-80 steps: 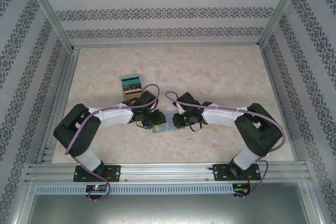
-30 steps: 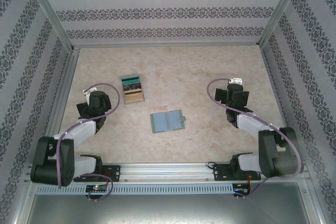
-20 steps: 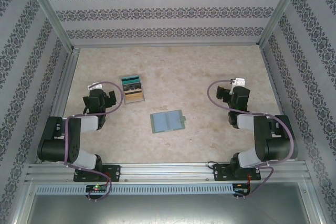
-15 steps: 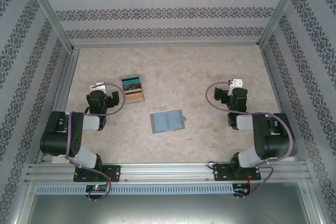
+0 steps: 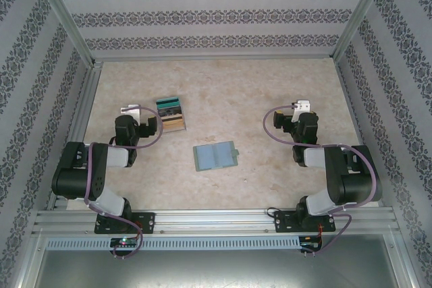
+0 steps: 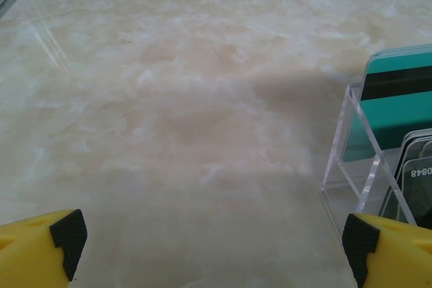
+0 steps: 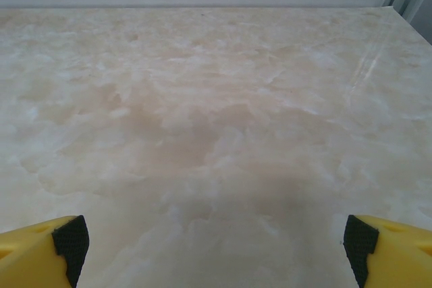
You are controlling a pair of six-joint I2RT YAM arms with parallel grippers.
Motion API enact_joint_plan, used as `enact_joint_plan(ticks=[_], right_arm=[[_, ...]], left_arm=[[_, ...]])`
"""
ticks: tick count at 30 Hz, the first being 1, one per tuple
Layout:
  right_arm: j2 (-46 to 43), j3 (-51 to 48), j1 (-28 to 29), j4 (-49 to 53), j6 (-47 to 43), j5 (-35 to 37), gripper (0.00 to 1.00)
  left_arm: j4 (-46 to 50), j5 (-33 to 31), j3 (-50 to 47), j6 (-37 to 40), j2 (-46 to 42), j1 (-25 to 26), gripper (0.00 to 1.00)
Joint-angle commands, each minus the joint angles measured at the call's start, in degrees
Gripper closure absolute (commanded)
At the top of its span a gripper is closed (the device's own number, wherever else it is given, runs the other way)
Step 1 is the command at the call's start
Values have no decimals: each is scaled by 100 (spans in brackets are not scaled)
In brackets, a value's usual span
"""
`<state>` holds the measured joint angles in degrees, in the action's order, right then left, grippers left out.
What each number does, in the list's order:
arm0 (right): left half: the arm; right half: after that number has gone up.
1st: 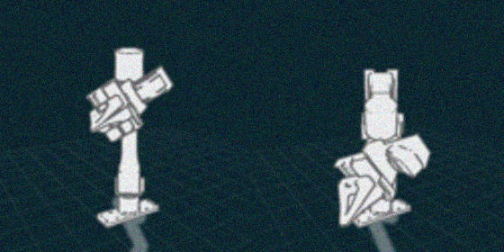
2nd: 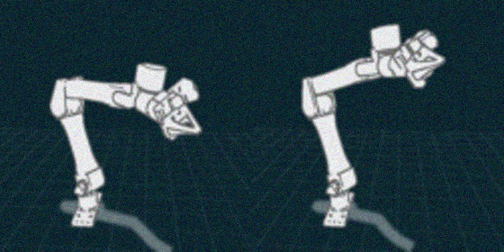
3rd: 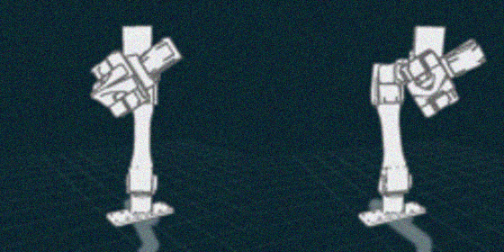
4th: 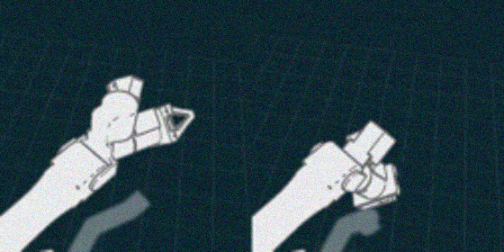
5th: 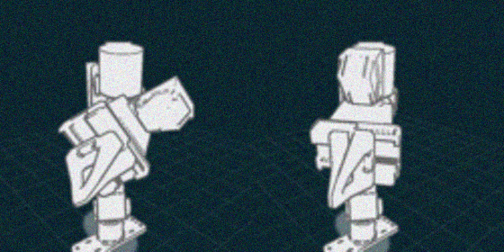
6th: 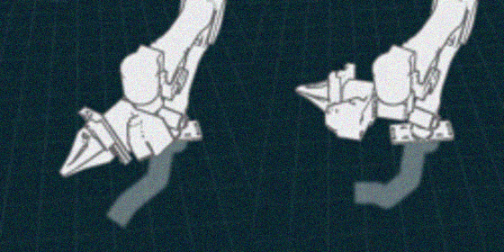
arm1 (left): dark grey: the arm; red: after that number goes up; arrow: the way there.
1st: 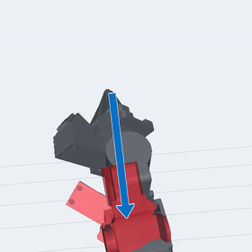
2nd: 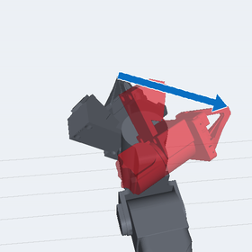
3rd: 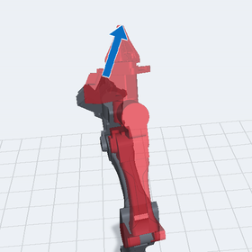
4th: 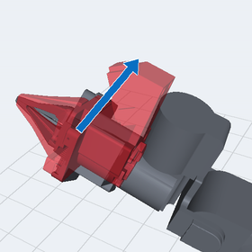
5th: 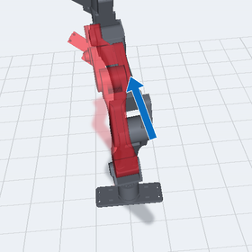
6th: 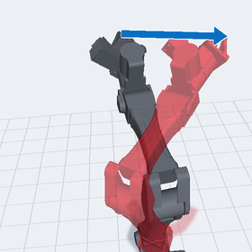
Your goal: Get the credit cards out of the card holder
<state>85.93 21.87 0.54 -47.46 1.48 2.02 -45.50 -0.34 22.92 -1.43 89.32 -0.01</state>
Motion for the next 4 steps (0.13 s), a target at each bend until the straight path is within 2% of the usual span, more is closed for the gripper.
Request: enact_joint_plan(ticks=[1, 4], right_arm=[[12, 54, 43, -239, -42, -99, 2], [16, 47, 35, -247, -32, -137, 2]], left_arm=[[-127, 117, 116, 106, 0, -8, 1], [-144, 122, 106, 108, 0, -8, 1]])
